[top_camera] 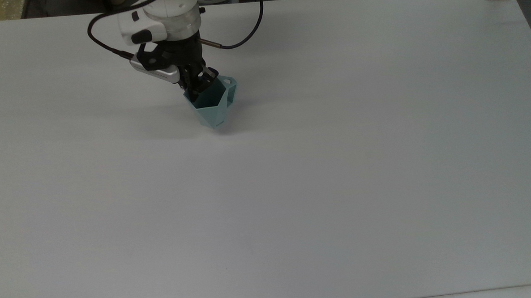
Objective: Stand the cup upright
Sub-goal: 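Lower the upright cup onto the table base-first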
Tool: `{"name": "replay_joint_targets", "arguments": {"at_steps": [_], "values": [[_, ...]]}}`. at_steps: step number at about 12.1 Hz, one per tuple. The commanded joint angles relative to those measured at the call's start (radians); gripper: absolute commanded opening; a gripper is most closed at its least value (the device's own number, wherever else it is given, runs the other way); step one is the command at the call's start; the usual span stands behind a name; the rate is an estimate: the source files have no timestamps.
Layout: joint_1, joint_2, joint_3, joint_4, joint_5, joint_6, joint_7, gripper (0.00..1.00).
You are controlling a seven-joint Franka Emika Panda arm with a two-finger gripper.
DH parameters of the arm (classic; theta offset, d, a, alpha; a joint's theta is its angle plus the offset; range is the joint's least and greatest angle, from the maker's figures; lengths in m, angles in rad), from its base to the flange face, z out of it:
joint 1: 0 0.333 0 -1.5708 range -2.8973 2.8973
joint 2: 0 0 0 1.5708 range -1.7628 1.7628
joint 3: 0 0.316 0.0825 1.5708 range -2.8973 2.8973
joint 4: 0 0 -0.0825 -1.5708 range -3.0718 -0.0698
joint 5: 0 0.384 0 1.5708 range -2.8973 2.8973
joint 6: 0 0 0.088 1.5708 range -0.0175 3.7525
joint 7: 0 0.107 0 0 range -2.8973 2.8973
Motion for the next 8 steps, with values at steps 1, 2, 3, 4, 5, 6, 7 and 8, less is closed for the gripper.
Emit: {"name": "replay_joint_targets", "arguments": {"at_steps": [1, 2, 3, 4, 5, 6, 7, 8], "values": [[0.002, -0.013, 0.017, -0.071, 0.028, 0.077, -0.024, 0.00], [0.004, -0.008, 0.017, -0.071, 0.028, 0.080, -0.024, 0.00], [0.002, 0.005, 0.017, -0.071, 0.028, 0.083, -0.025, 0.00], [0.002, 0.018, 0.017, -0.071, 0.028, 0.095, -0.028, 0.00], [0.002, 0.027, 0.017, -0.071, 0.028, 0.101, -0.028, 0.00], [0.002, 0.027, 0.017, -0.071, 0.028, 0.103, -0.028, 0.00], [0.004, 0.027, 0.017, -0.071, 0.028, 0.101, -0.028, 0.00], [0.005, 0.034, 0.019, -0.071, 0.029, 0.103, -0.027, 0.00]]}}
